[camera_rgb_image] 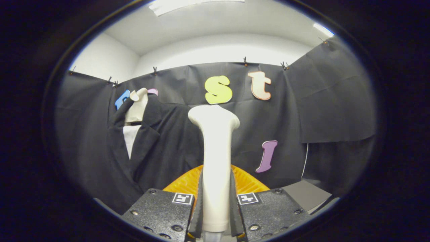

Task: Iron the clothes twice with a garment steamer, once on the left side and once on the right side.

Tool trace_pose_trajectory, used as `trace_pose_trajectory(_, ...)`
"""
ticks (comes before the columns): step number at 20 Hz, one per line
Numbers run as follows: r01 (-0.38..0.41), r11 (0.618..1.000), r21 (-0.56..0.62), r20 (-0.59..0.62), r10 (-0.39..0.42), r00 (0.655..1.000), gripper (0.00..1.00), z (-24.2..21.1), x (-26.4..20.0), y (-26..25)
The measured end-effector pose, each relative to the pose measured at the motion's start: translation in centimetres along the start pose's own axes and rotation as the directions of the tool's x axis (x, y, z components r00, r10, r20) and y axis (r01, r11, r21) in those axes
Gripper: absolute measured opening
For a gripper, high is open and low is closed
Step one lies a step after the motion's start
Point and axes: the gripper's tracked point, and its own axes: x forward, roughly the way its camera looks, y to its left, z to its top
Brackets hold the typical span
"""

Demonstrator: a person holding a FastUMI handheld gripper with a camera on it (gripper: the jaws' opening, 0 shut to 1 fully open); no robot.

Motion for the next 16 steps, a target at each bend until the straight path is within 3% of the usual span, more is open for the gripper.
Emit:
trace_pose_trajectory(7, 0.001, 0.999, -0.035, 0.042, 0.001, 0.999, 0.35, 2.0, 1.4, 6.1)
trace_pose_trajectory(16, -0.035, 0.993, -0.110, 0.040, 0.040, 0.998, 0.35, 1.3, 1.9, 11.9)
